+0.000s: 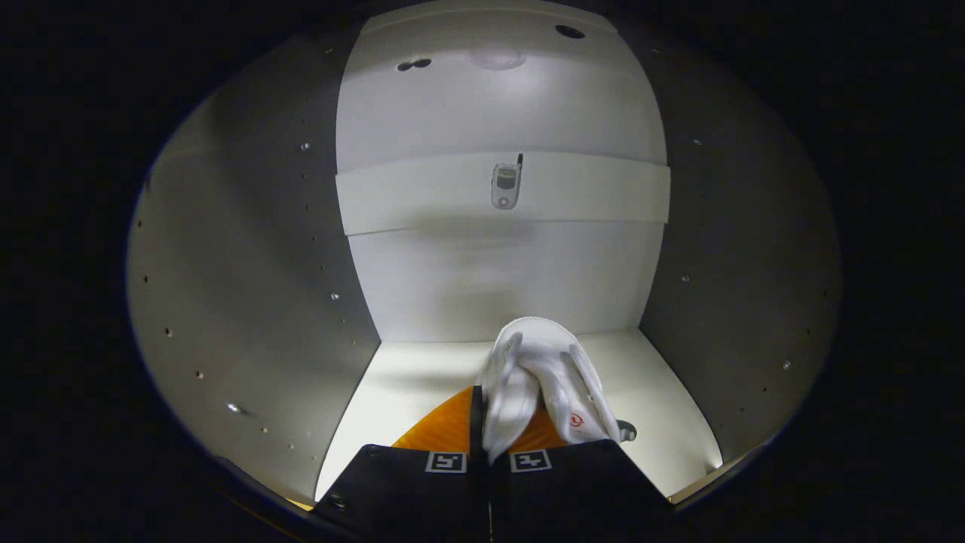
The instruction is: Open the shoe cabinet door, grab the shoes and put them into the shoe cabinet, then close the shoe cabinet door.
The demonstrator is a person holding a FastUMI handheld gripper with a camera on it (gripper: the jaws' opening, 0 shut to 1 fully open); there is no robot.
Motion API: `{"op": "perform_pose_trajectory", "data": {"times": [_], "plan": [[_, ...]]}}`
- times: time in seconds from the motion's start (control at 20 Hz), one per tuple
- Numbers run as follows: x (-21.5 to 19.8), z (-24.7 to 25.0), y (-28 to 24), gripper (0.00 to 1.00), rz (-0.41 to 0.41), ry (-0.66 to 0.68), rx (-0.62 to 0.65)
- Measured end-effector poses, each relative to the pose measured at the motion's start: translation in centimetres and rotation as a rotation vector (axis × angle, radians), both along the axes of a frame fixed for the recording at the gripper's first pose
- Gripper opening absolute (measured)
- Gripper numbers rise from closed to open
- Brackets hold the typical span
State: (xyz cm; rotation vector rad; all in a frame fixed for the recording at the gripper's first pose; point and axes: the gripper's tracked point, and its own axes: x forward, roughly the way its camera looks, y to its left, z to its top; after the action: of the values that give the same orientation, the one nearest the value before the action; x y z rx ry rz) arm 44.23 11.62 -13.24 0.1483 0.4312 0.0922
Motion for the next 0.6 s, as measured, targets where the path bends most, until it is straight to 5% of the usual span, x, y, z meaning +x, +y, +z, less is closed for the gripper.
{"op": "perform_pose_trajectory", "data": {"times": [0.2,0.4,0.5,0.6], "plan": [[0.4,-1.9,0.5,0.06,0.014,0.026,-0.068],[0.1,-2.2,1.3,0.19,0.021,0.028,-0.064],[-0.6,-1.6,2.2,0.35,0.030,0.025,-0.026],[-1.6,-1.0,3.0,0.65,0.041,0.031,0.026]]}}
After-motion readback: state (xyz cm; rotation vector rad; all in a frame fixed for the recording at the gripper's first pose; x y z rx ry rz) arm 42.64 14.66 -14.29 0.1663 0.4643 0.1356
